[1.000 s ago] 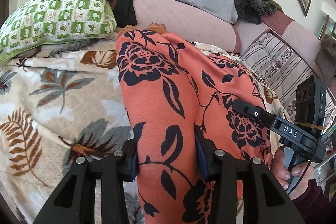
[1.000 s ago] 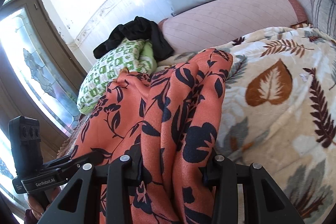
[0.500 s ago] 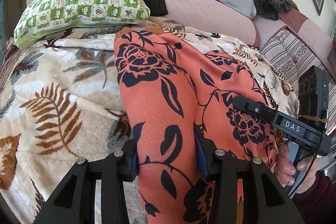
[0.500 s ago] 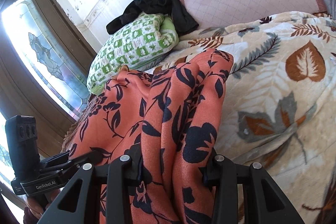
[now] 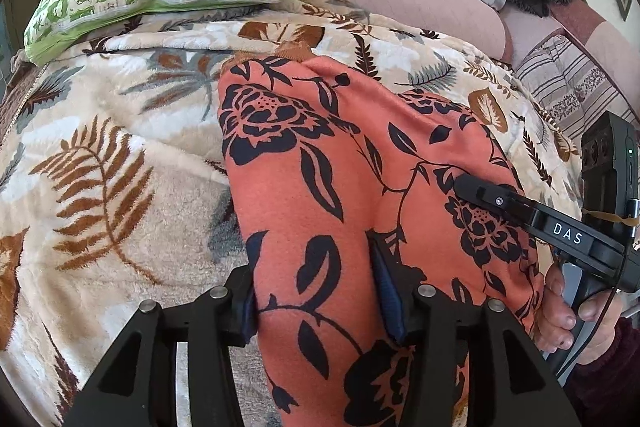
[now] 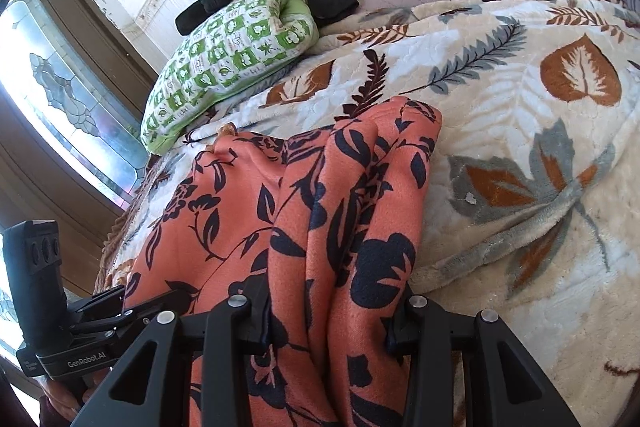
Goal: Fold small clothes
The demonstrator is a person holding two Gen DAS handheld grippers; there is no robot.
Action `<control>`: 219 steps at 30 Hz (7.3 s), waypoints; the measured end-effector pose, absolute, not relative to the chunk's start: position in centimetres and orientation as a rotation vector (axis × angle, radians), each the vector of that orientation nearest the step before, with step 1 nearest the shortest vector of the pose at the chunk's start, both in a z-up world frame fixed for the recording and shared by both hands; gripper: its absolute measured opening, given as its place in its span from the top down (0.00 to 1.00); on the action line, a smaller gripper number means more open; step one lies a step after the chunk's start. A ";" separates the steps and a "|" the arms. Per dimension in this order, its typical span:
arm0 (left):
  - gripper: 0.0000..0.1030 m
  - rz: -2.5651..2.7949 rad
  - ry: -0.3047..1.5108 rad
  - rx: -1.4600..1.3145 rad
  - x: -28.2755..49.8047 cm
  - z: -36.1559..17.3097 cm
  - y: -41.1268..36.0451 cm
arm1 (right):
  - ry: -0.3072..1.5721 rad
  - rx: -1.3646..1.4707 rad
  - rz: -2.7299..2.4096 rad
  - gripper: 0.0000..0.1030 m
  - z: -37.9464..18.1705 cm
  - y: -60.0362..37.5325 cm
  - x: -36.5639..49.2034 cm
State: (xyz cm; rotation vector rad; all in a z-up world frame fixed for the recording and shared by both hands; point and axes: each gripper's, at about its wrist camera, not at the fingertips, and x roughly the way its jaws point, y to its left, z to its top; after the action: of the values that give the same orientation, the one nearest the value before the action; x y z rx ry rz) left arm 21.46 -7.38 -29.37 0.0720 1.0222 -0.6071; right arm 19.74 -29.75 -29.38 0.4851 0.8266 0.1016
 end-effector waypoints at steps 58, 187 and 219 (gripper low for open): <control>0.19 -0.214 0.888 0.262 22.5 -26.7 -9.7 | 0.827 0.329 0.123 0.71 -23.6 -28.4 17.4; 0.00 -0.053 0.346 0.104 -2.9 -2.6 1.6 | 0.404 0.134 -0.020 0.31 -6.6 -17.5 -4.2; 0.00 -0.107 0.340 0.101 -1.7 -3.1 1.6 | 0.442 0.122 -0.011 0.31 -7.2 -18.5 -2.8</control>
State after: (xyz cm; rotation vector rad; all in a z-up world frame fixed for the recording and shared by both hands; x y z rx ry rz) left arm -1.73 1.56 -3.07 0.1009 0.3400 -0.1066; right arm -2.77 -18.51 -7.18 0.1217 0.4415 -0.0112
